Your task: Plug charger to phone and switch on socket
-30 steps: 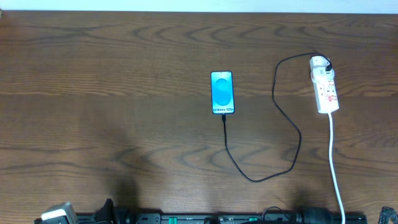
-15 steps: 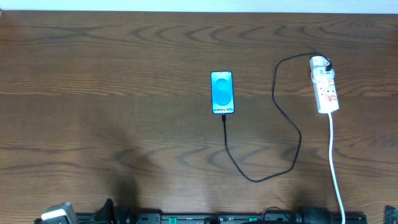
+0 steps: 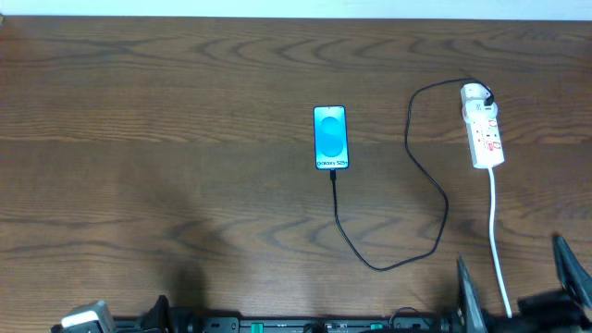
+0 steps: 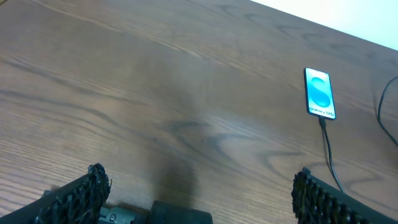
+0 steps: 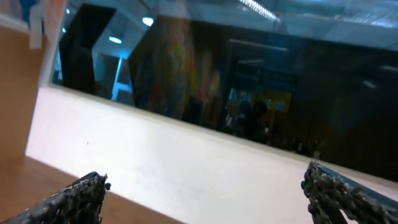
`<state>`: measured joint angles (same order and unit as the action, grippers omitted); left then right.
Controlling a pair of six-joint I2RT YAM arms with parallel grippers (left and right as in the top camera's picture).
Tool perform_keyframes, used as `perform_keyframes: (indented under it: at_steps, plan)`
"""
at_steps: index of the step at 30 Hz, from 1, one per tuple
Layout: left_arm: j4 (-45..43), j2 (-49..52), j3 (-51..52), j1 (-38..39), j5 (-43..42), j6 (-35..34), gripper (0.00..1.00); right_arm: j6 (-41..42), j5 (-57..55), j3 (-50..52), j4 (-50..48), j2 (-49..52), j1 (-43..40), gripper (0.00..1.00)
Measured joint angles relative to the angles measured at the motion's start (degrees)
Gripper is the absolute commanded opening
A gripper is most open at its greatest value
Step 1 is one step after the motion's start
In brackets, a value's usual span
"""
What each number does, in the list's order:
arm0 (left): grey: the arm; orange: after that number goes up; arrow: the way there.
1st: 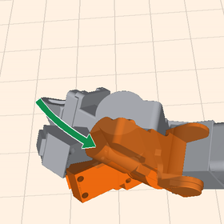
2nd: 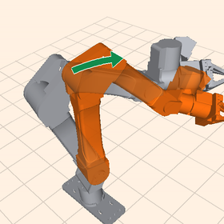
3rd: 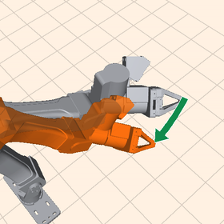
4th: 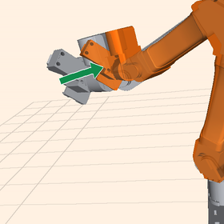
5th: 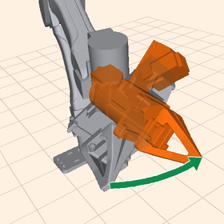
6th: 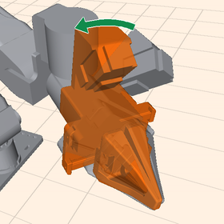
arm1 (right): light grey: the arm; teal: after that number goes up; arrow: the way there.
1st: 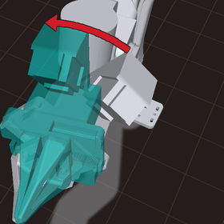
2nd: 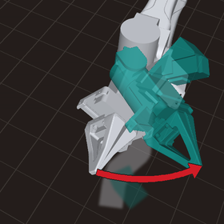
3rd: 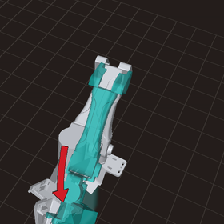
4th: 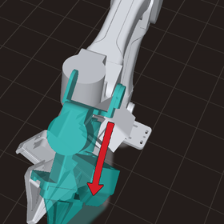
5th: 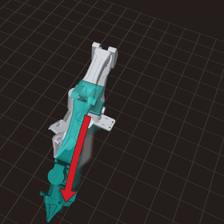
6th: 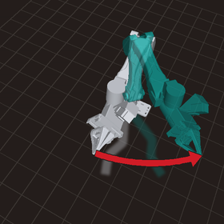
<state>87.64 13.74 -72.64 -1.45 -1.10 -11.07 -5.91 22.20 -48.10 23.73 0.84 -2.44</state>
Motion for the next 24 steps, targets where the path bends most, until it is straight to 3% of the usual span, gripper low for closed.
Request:
perform_keyframes:
  at_steps: [24]
  plan:
    - [0.0,0.0,0.0,0.0,0.0,0.0,0.95,-4.94,-3.37,34.47,-13.05,0.0,0.0,0.99]
